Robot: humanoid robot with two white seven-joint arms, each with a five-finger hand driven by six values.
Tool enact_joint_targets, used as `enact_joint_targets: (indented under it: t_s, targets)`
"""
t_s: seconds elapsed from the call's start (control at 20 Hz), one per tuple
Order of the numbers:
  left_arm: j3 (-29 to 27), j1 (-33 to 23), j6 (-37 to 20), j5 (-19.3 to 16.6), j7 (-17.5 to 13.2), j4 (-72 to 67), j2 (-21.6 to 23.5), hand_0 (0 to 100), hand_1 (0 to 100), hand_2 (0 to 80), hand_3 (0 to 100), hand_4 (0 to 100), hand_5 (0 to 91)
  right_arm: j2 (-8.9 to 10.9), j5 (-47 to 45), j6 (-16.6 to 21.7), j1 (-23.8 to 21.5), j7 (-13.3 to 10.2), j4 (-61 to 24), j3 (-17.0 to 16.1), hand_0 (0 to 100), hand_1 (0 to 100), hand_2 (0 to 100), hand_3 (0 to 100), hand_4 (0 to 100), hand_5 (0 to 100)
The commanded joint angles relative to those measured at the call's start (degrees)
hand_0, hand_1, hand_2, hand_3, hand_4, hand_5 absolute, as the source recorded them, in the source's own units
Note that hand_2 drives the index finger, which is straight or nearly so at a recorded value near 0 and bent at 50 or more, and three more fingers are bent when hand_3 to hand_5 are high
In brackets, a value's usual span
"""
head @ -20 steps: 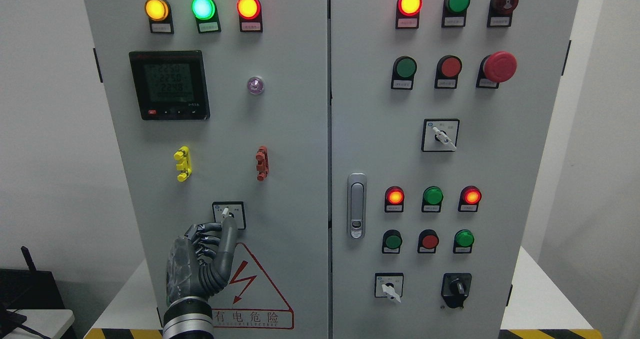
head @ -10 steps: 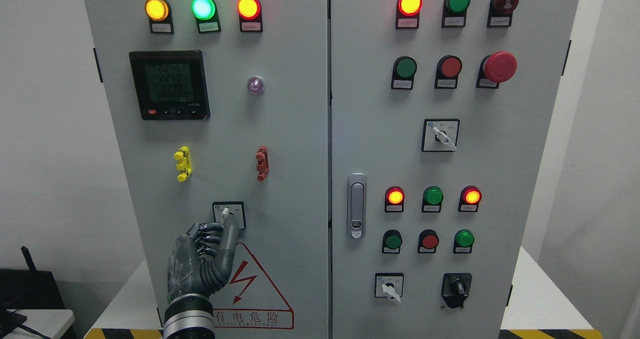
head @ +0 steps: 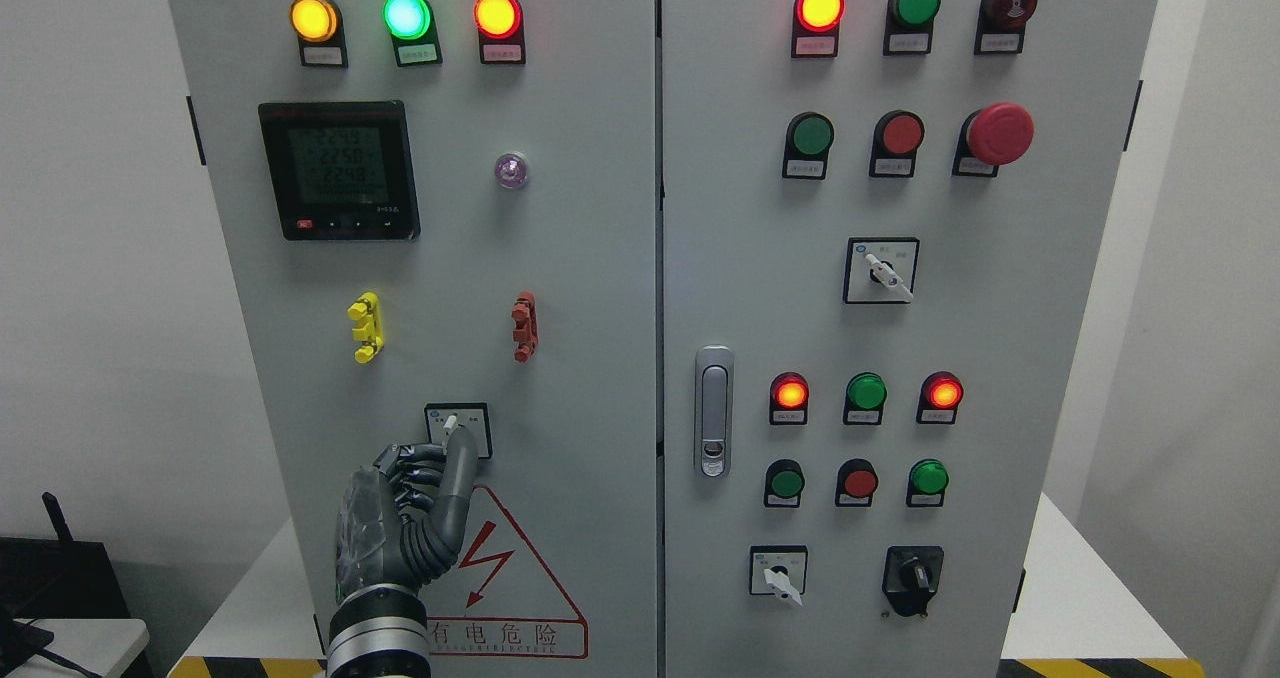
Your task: Turn on light switch 1
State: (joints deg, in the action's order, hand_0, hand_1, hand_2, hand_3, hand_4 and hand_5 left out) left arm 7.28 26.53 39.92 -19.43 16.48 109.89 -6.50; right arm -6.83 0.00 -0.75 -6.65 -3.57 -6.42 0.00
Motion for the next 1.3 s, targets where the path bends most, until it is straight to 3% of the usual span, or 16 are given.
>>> enact_joint_targets:
  t_s: [0.0, 1.25]
  targets:
    - [0.01, 0.63, 0.33, 0.01, -0.04, -0.38, 0.00, 32, 30, 43.6, 70, 80, 86.4, -0.02, -1.41, 0.04, -0.03, -0.03, 0.00, 0.97, 12, 39, 0, 0, 0, 0]
    - [0.01, 1.25, 1.56, 0.09, -0.04, -0.91, 0.00, 34, 25, 43.5, 70, 81, 86.4, -0.02, -1.41, -0.04, -0.03, -0.03, 0.00, 0.97, 12, 39, 0, 0, 0, 0]
